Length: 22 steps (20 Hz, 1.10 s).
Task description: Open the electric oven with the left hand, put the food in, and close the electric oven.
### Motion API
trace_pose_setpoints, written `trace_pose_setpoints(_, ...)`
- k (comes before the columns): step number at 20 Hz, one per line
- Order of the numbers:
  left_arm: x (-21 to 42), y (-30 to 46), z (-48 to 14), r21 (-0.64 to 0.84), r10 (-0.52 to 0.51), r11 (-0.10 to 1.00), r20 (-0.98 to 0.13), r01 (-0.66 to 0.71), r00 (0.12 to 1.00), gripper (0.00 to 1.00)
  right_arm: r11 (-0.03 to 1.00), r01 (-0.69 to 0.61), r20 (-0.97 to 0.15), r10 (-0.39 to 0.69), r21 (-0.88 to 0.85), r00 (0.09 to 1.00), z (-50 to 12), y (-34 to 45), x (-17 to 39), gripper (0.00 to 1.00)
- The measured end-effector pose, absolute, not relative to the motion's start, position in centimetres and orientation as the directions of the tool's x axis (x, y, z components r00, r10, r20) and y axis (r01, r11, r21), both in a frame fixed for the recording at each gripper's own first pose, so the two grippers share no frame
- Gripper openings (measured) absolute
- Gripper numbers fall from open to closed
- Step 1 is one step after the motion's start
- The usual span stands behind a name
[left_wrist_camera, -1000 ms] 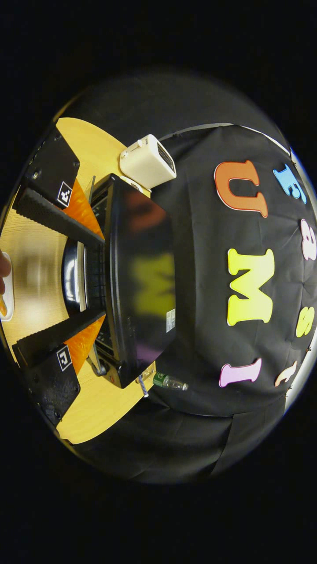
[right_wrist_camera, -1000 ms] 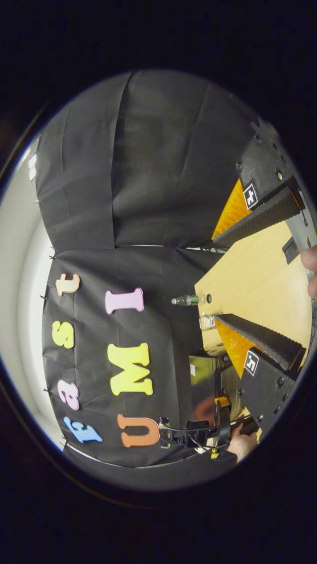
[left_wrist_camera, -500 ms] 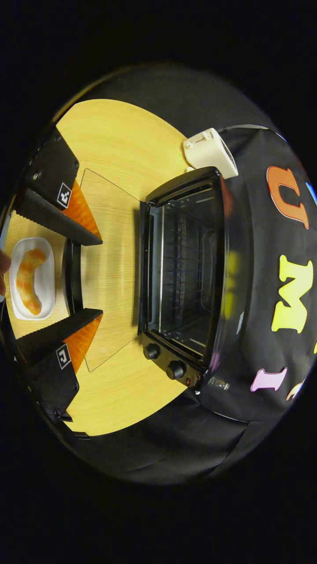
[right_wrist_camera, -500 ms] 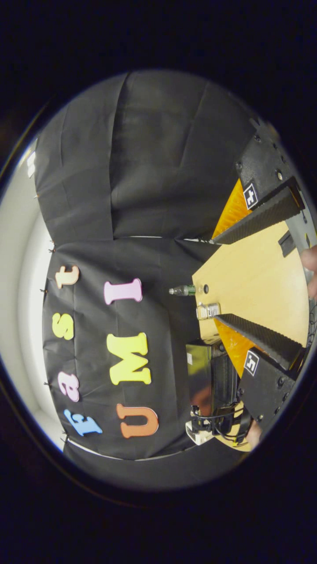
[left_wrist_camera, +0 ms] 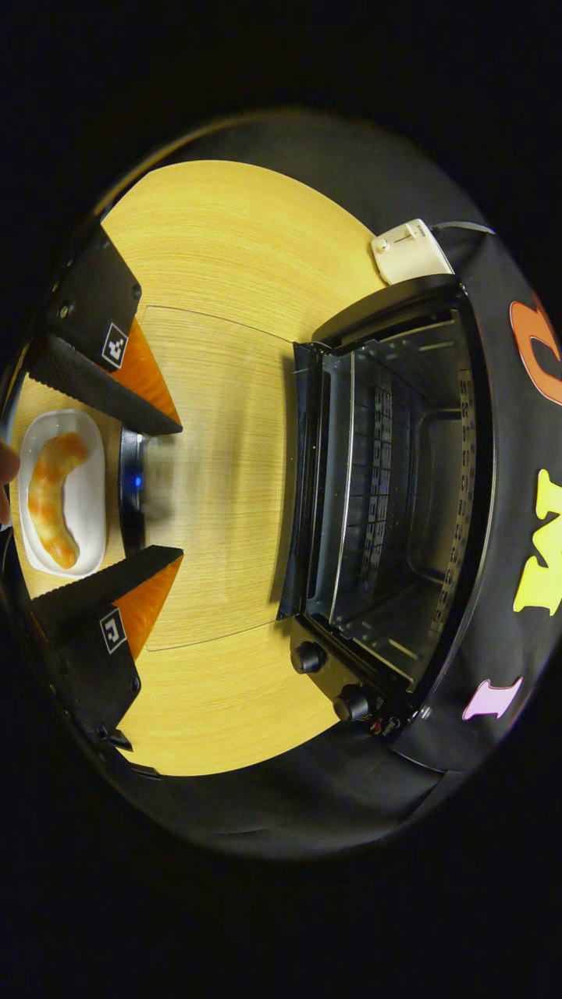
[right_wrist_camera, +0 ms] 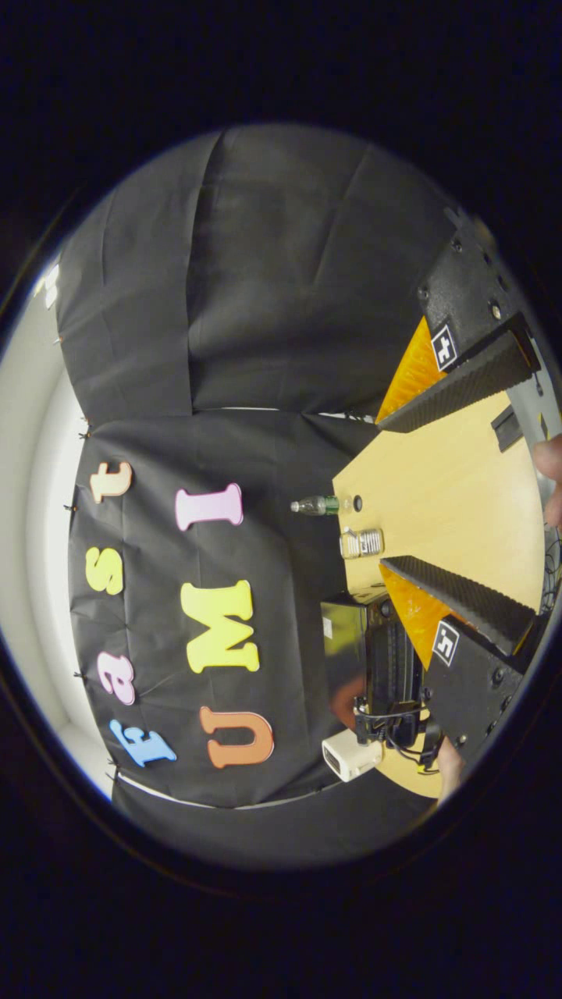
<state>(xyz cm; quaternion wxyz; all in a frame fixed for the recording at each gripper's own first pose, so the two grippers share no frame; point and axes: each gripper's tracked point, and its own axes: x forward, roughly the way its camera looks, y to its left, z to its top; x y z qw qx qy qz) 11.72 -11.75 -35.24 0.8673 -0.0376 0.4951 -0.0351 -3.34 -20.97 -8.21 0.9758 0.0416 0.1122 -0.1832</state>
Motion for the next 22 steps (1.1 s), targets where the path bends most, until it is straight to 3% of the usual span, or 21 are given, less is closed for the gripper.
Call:
trace_pose_setpoints(12, 10.0, -10.2, -32.2, -0.104, -0.092, 0.995, -0.823, 0.011, 0.560, 0.94, 0.959, 0.277, -0.245, -0.256, 0.057, 0.935, -8.8, -17.6, -2.8, 0.98)
trace_pose_setpoints(17, 8.3, -8.0, -28.4, -0.094, -0.093, 0.995, -0.771, 0.032, 0.630, 0.94, 0.974, 0.219, -0.253, -0.197, 0.062, 0.947, -9.3, -14.7, -2.9, 0.99)
trace_pose_setpoints(22, 5.5, -4.7, -22.7, -0.084, -0.078, 0.996, -0.672, 0.029, 0.736, 0.94, 0.992, 0.085, -0.319, -0.053, 0.090, 0.946, -11.9, -8.8, -2.5, 1.00)
